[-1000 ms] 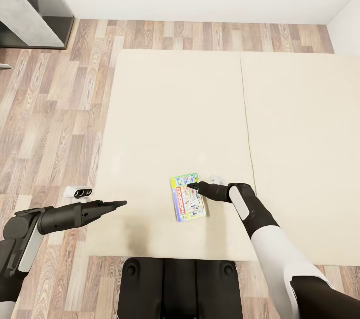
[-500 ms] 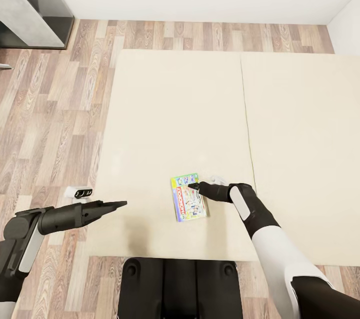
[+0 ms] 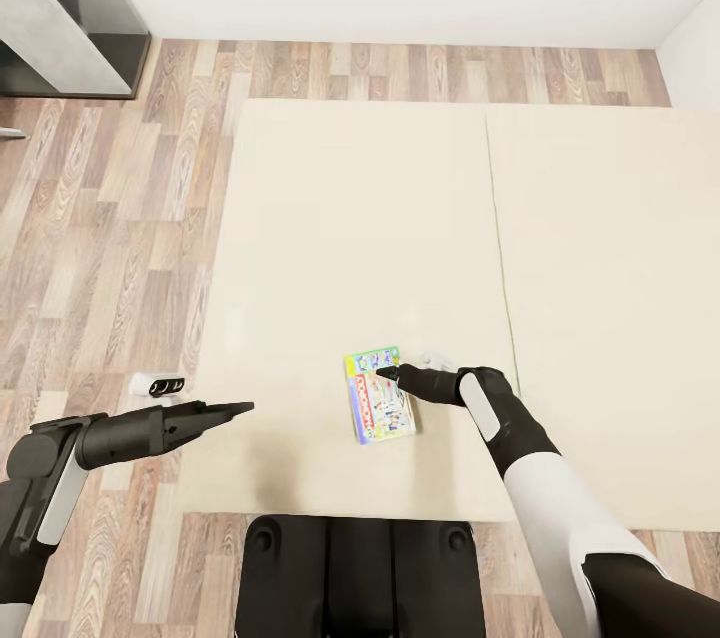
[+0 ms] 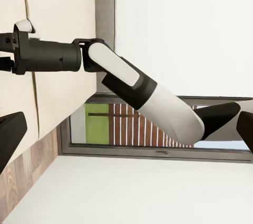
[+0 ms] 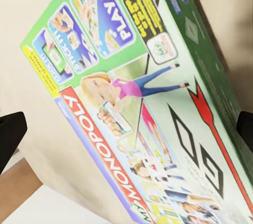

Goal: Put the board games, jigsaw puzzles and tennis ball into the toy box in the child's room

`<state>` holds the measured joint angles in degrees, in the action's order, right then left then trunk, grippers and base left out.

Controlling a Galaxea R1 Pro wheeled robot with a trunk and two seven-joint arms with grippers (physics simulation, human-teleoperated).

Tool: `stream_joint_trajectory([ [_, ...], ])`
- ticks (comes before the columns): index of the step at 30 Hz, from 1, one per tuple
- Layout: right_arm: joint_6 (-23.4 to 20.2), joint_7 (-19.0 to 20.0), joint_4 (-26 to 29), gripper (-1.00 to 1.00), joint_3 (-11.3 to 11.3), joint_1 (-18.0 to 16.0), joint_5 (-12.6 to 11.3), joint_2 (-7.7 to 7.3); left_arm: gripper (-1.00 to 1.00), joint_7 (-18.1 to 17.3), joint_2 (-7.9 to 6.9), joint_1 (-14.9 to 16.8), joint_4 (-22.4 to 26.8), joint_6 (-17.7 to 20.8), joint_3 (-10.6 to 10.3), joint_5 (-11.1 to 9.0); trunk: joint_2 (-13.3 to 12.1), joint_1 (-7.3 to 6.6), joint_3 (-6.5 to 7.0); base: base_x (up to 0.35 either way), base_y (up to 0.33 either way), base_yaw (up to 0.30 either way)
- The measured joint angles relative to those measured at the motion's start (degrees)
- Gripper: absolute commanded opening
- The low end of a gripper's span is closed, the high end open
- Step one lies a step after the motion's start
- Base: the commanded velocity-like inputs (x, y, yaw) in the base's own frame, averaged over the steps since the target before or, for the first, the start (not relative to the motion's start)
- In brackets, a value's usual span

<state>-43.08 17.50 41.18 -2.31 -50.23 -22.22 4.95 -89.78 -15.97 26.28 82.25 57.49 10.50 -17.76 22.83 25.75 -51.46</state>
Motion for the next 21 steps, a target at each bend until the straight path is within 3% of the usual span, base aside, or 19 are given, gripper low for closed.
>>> stream_joint_trajectory([
  [21,0.08,0.0,0.0,1.0,0.0,0.06,0.0,0.01,1.0,0.0,0.0,0.04,0.0,0.0,0.0,0.0,0.0,0.0,0.0,0.0,0.036,0.0],
])
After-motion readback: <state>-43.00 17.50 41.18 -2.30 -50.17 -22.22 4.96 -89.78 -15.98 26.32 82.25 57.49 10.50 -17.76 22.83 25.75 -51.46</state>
